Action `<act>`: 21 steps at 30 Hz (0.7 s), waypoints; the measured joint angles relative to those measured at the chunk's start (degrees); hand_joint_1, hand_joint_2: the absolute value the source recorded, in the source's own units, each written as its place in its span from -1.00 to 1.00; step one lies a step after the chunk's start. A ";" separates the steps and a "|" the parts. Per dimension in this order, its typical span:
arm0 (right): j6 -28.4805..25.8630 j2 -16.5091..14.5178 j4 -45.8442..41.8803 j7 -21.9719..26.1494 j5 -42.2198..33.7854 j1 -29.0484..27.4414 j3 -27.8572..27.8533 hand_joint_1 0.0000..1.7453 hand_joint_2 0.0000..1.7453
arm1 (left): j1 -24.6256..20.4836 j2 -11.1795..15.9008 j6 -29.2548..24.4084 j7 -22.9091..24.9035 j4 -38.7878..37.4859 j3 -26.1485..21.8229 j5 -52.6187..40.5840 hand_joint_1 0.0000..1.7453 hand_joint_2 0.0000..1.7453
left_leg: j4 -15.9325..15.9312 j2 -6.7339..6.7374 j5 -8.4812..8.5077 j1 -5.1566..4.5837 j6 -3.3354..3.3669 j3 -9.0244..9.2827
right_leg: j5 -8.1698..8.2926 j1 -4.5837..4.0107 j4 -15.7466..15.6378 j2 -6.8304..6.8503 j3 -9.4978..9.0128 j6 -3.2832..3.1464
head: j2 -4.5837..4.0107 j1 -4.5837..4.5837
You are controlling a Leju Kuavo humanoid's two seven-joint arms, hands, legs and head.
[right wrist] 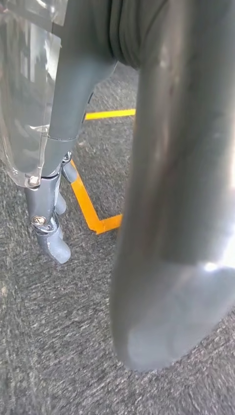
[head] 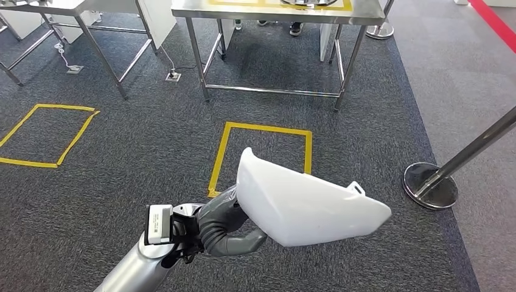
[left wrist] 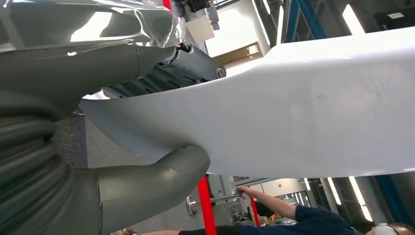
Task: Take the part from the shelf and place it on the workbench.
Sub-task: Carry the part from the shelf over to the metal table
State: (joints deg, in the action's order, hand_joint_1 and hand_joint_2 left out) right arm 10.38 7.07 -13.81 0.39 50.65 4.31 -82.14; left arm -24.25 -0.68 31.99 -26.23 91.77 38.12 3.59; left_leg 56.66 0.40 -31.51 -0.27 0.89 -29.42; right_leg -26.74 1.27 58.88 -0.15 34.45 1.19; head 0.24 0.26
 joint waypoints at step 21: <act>0.31 -0.25 0.22 -0.03 -0.26 0.60 0.04 -1.00 -1.00 | -0.19 0.09 -1.00 -5.10 -2.22 0.43 -3.45 1.00 1.00 | 0.08 -0.36 2.81 0.11 2.34 -2.09 | -7.47 0.35 13.20 -0.39 1.86 1.49 | -0.02 0.47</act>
State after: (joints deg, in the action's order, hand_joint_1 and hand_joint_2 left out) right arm 10.69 6.81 -13.60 0.36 50.39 4.91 -82.09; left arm -24.44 -0.59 30.99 -31.32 89.55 38.54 0.14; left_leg 56.74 0.04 -28.70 -0.16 3.23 -31.51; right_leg -34.21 1.62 72.08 -0.53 36.31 2.68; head 0.22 0.73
